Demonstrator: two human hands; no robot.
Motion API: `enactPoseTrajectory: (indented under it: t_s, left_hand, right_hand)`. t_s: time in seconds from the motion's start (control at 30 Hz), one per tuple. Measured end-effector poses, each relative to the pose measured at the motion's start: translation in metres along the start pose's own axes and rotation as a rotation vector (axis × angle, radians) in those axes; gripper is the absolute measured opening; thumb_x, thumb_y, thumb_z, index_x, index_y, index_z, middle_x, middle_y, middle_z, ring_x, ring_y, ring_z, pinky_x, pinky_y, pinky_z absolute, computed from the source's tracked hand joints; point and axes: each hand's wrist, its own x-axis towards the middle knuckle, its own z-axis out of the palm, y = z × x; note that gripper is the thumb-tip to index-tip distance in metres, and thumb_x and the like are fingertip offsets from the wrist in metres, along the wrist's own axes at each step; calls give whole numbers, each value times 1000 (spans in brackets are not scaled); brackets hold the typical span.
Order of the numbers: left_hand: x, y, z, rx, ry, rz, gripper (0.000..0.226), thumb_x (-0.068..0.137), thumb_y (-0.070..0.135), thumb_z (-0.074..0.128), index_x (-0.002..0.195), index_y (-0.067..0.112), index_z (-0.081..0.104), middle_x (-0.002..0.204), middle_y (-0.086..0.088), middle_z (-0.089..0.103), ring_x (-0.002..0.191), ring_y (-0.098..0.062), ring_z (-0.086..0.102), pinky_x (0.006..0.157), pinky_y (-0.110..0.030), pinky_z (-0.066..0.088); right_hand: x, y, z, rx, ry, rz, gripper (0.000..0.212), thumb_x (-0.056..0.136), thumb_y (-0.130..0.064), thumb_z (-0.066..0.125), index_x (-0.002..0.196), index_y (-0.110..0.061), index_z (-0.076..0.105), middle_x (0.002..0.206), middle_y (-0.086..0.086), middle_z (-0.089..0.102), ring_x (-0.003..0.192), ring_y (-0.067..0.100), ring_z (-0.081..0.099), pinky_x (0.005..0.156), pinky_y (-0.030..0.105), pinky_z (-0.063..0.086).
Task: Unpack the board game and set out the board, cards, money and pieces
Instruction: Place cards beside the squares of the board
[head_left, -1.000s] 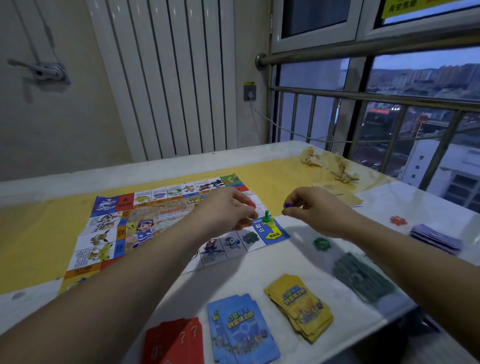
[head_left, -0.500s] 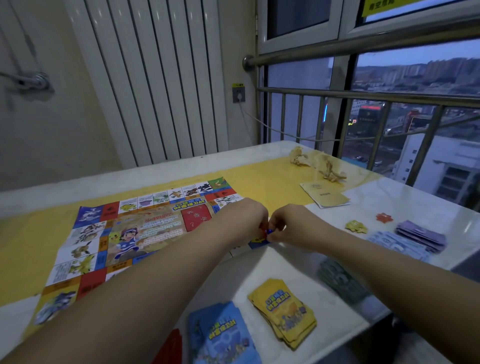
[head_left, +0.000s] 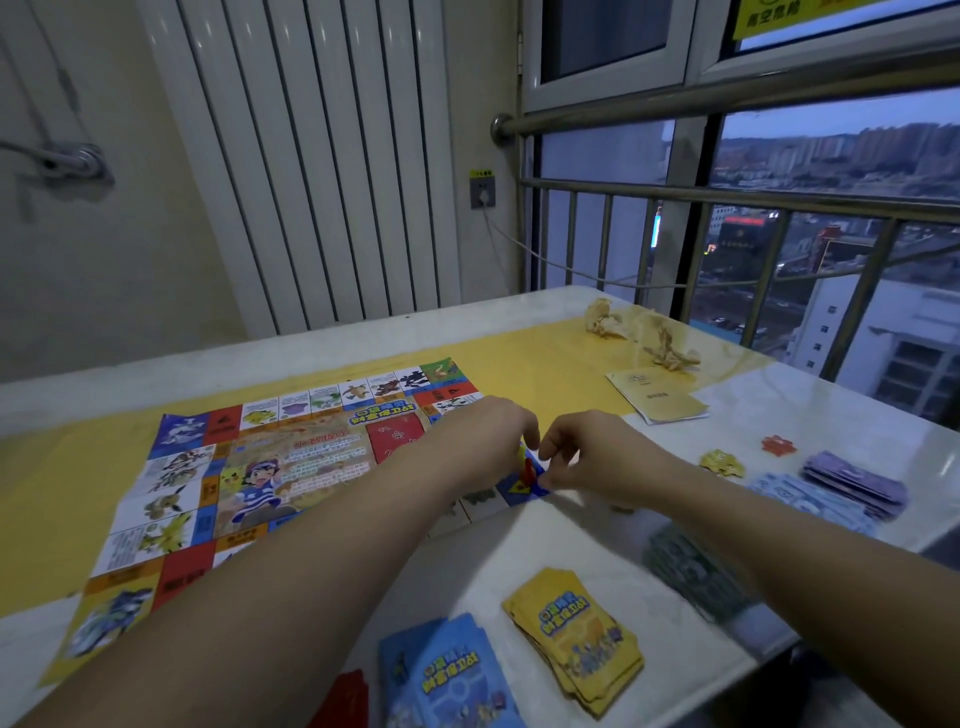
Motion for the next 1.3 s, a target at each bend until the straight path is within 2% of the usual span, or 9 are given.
enactPoseTrajectory:
  t_s: [0.1, 0.23, 0.43, 0.57, 0.83, 0.97, 1.1, 1.17, 1.3]
  left_hand:
    - [-13, -11, -18, -168, 97, -9, 26, 92, 19, 59, 118, 21, 60, 98, 6, 57, 86, -10, 51, 71, -24, 40]
    - [-32, -17, -36, -426, 173, -38, 22, 92, 26, 58, 113, 24, 63, 89, 16, 53, 83, -5, 54, 68, -18, 41]
    - [-55, -11, -34, -419, 367, -13, 19, 91, 31, 58, 110, 29, 63, 94, 17, 49, 82, -1, 50, 70, -18, 41]
    - [-63, -7, -26, -353, 436, 30, 21, 84, 41, 65, 103, 31, 66, 105, 11, 43, 101, -6, 44, 83, -26, 41]
    - [-65, -5, -19, -415, 529, 31, 16, 81, 34, 68, 96, 28, 71, 101, 9, 47, 102, -8, 43, 81, -26, 42]
    - [-63, -12, -23, -291, 457, -55, 17, 88, 34, 61, 101, 29, 70, 90, 14, 53, 87, -8, 51, 75, -28, 45]
    - [-46, -13, -16, -57, 184, -143, 19, 92, 24, 54, 94, 18, 71, 89, -1, 69, 81, -20, 62, 70, -32, 53]
    - [-32, -12, -7, -7, 104, -171, 16, 88, 13, 54, 84, 10, 69, 81, -7, 67, 74, -23, 62, 66, -33, 54]
    - [-15, -1, 2, 38, -36, -201, 32, 83, 0, 53, 55, 10, 39, 56, -5, 36, 48, -16, 36, 44, -24, 30]
  right_hand:
    - [-1, -5, -16, 311, -18, 117, 9, 92, -14, 57, 99, -17, 60, 84, -1, 60, 68, 10, 50, 58, 18, 37]
    - [-1, -21, -33, 973, -200, 271, 27, 93, 4, 34, 112, -3, 53, 85, 11, 51, 63, 14, 38, 55, 26, 32]
    - [-4, -37, -35, 1188, -327, 210, 46, 91, 13, 25, 131, -1, 44, 111, 19, 65, 83, 21, 66, 71, 27, 58]
    - [-6, -41, -29, 1367, -336, 189, 53, 92, 13, 25, 140, -7, 36, 121, 27, 60, 110, 31, 62, 83, 36, 57]
    - [-10, -50, -19, 1406, -408, 83, 50, 93, 9, 28, 140, -7, 39, 123, 25, 57, 98, 25, 62, 81, 30, 53]
    - [-6, -40, -22, 1109, -199, 106, 38, 98, -12, 44, 136, -12, 42, 123, 12, 62, 105, 24, 64, 95, 38, 48]
    - [1, -18, -30, 128, 80, -4, 31, 97, -17, 50, 127, -13, 56, 118, 3, 63, 92, 11, 59, 75, 21, 44]
    - [3, -6, -31, -163, 46, -18, 29, 96, -19, 50, 122, -14, 62, 120, 0, 64, 94, 9, 55, 79, 18, 38]
    - [8, 6, -23, -360, -50, 30, 26, 94, -21, 54, 116, -17, 66, 117, -1, 65, 102, 14, 59, 84, 23, 45]
